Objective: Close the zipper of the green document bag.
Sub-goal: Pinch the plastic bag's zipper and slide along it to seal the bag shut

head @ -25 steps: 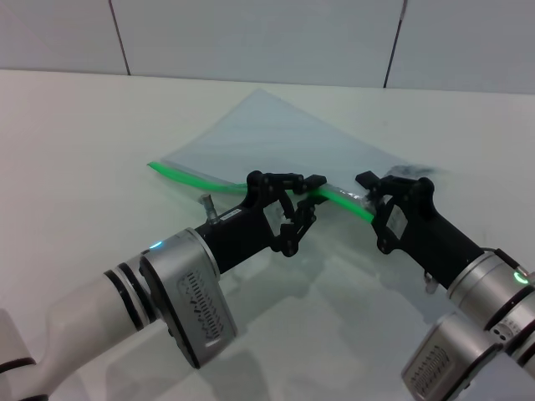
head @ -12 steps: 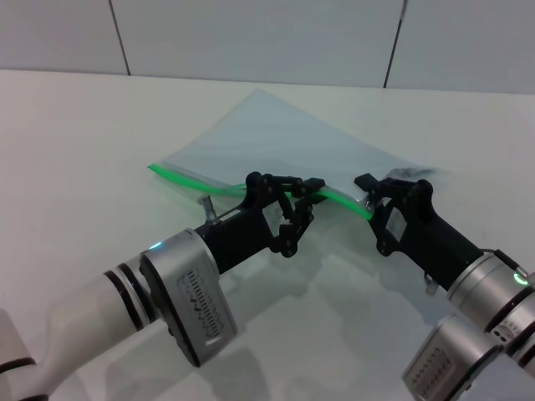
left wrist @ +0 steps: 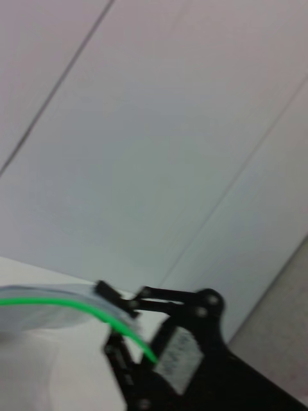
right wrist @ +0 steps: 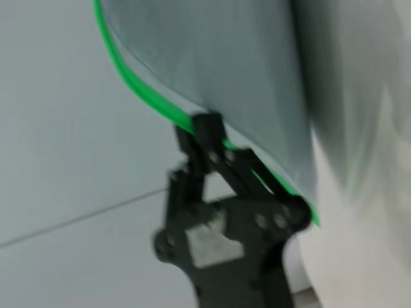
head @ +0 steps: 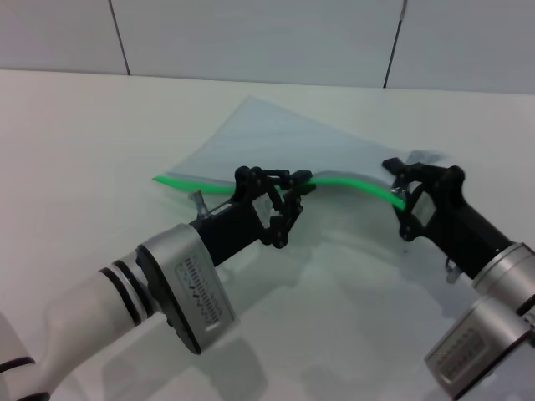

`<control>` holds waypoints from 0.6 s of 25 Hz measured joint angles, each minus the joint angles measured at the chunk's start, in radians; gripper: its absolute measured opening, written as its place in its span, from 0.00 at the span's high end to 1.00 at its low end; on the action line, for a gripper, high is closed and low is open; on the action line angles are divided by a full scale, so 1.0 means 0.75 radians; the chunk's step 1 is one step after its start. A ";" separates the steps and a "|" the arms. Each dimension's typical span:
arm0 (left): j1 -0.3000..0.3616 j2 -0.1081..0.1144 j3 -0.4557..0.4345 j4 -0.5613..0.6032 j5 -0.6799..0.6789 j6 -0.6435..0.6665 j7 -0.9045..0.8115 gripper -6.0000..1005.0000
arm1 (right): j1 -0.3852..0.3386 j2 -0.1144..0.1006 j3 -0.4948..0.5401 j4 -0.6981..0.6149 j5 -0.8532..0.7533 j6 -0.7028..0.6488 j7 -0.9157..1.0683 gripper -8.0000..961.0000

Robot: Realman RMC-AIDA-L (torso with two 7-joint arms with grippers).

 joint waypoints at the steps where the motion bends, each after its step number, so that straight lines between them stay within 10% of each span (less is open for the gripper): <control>1: 0.005 0.001 -0.011 0.000 0.000 -0.001 0.000 0.89 | 0.000 0.000 0.005 0.013 0.001 -0.012 0.020 0.94; 15: 0.064 0.008 -0.145 0.015 -0.034 -0.006 -0.003 0.86 | -0.020 -0.002 0.196 0.149 0.005 -0.074 0.142 0.94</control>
